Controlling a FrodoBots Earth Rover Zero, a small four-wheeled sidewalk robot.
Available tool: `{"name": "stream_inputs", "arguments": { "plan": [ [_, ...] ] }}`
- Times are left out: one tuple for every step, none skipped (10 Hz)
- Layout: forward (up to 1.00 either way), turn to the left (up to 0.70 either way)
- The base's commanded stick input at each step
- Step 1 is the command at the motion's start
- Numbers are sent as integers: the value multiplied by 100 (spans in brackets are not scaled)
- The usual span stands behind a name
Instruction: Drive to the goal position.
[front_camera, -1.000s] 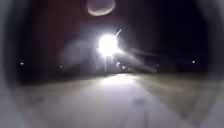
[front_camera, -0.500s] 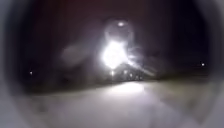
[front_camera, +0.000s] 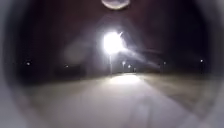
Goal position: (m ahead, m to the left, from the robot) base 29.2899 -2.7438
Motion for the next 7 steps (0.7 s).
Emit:
{"name": "stream_inputs", "arguments": {
  "plan": [
    [100,0],
    [100,0],
    [100,0],
    [100,0],
    [100,0],
    [100,0],
    [100,0]
  ]
}}
